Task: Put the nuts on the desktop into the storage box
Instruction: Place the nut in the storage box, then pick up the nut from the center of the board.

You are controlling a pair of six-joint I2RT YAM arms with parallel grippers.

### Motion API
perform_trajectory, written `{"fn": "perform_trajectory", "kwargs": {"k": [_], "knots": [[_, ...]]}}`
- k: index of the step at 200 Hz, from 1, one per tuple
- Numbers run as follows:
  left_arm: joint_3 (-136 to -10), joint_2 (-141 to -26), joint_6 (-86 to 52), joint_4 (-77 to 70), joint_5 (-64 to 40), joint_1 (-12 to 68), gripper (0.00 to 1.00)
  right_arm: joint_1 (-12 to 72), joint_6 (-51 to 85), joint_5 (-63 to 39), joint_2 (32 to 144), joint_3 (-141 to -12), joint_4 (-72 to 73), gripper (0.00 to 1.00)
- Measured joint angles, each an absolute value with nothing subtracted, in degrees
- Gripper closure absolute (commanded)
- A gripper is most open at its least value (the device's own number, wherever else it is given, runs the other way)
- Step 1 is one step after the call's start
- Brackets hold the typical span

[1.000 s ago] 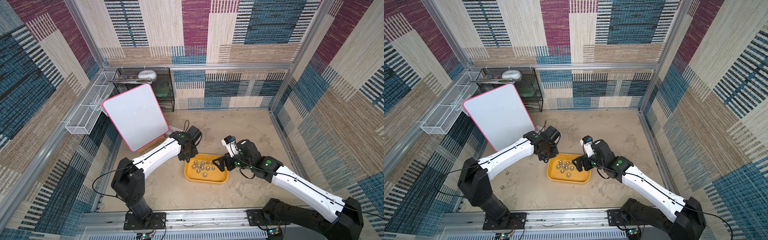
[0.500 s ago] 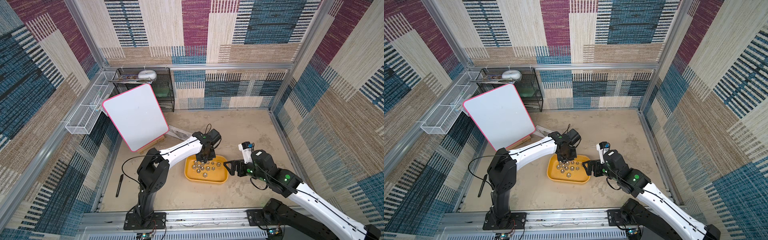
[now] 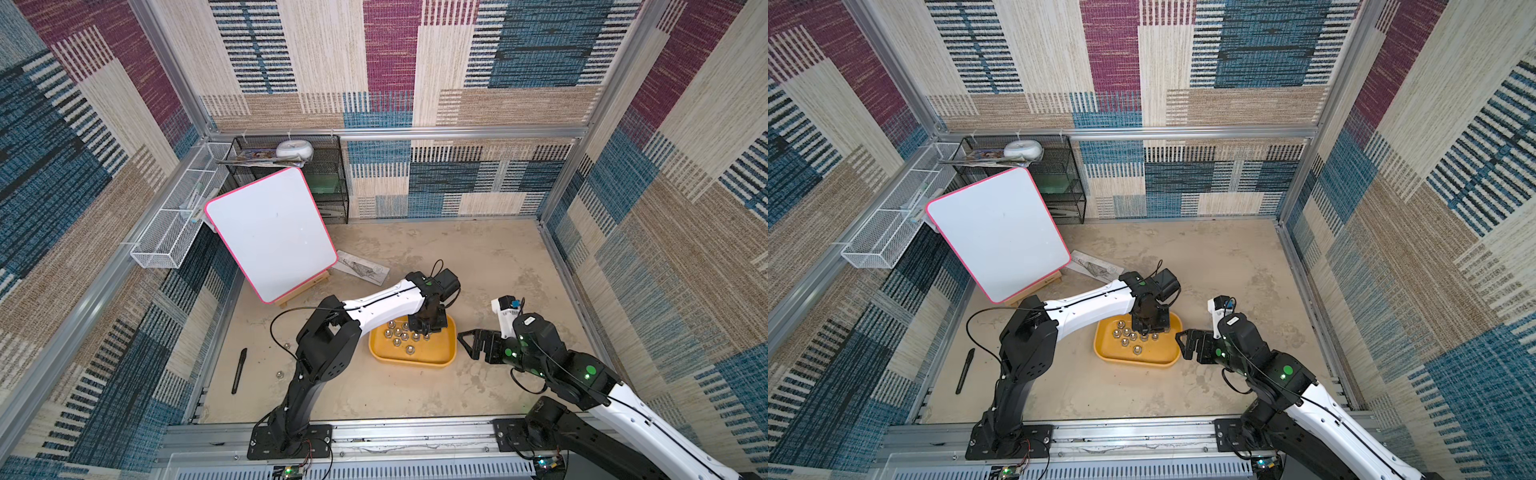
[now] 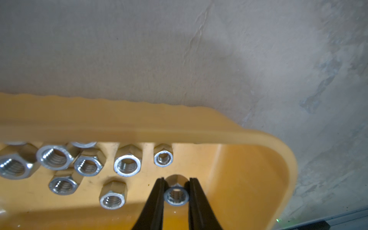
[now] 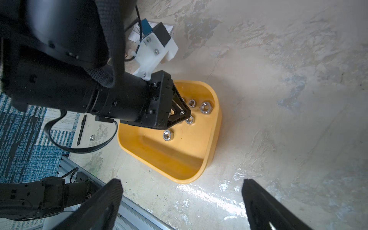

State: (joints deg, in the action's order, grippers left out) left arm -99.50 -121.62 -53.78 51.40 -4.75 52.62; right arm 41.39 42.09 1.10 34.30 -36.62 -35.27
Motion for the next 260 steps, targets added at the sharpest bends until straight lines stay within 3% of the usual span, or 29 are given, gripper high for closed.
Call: {"fn": "perform_trajectory", "kwargs": {"k": [57,70,86,98,193,260], "knots": [[-100.62,-124.36,-53.78,51.22,-7.25,53.84,0.76,41.39,41.71,1.23,34.11,-36.49,-35.75,0.01],[-100.88,-124.99,-53.78,51.29,-7.35,54.04,0.72,41.39,41.5,1.21,34.11,-36.51,-35.99,0.01],[-101.16,-125.34,-53.74,51.33,-7.68,54.22,0.58,41.39,41.23,1.21,34.0,-36.51,-36.1,0.01],[-101.25,-125.27,-53.84,51.27,-7.86,54.28,0.54,41.39,41.17,1.21,34.0,-36.51,-36.14,0.01],[-100.25,-116.66,-53.78,52.88,-3.6,50.63,0.53,41.39,38.02,-2.44,39.51,-37.41,-32.91,0.01],[-84.23,-100.22,-53.82,53.95,2.15,39.86,0.51,41.5,31.7,-9.19,52.71,-42.24,-24.01,0.01]]}}
